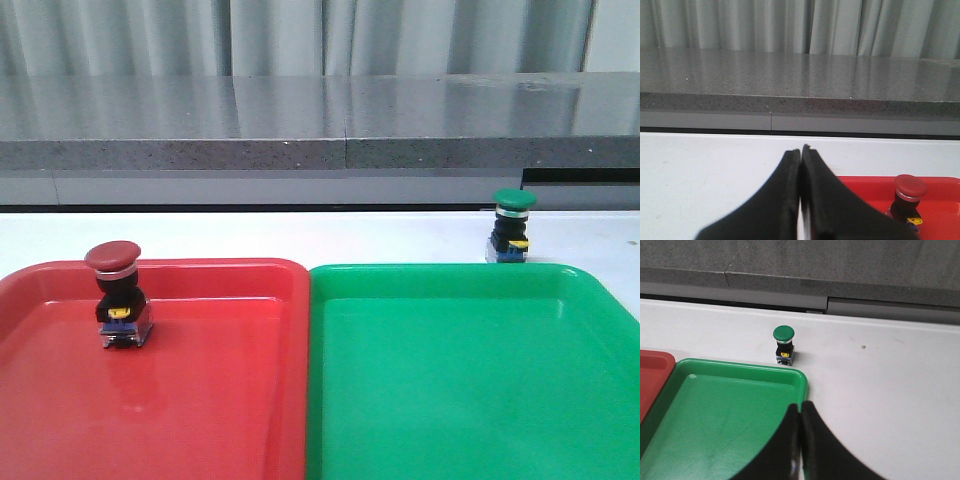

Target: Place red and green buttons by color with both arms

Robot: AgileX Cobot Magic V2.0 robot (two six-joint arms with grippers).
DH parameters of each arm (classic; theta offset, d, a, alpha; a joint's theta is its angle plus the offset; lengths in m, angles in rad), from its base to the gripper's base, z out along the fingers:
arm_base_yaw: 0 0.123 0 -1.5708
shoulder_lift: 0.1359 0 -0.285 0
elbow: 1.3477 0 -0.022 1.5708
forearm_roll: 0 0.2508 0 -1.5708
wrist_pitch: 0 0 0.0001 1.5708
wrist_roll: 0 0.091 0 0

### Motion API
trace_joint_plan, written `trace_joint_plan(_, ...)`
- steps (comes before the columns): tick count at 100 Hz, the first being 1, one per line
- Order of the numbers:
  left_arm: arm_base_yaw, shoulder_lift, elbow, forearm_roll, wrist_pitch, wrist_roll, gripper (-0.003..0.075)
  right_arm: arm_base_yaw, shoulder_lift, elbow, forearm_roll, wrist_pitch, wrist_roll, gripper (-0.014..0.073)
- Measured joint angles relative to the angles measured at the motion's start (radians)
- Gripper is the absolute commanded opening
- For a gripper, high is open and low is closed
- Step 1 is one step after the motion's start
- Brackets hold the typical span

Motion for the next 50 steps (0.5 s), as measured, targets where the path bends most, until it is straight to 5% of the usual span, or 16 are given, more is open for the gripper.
trace_joint_plan(26, 0.000, 0.000, 0.000, 0.000, 0.000, 0.000, -0.0019, 0.000, 0.001, 0.000, 0.000, 0.020, 0.000, 0.0569)
trace_joint_plan(50, 0.000, 0.000, 0.000, 0.000, 0.000, 0.000, -0.0019, 0.000, 0.001, 0.000, 0.007, 0.015, 0.000, 0.0623)
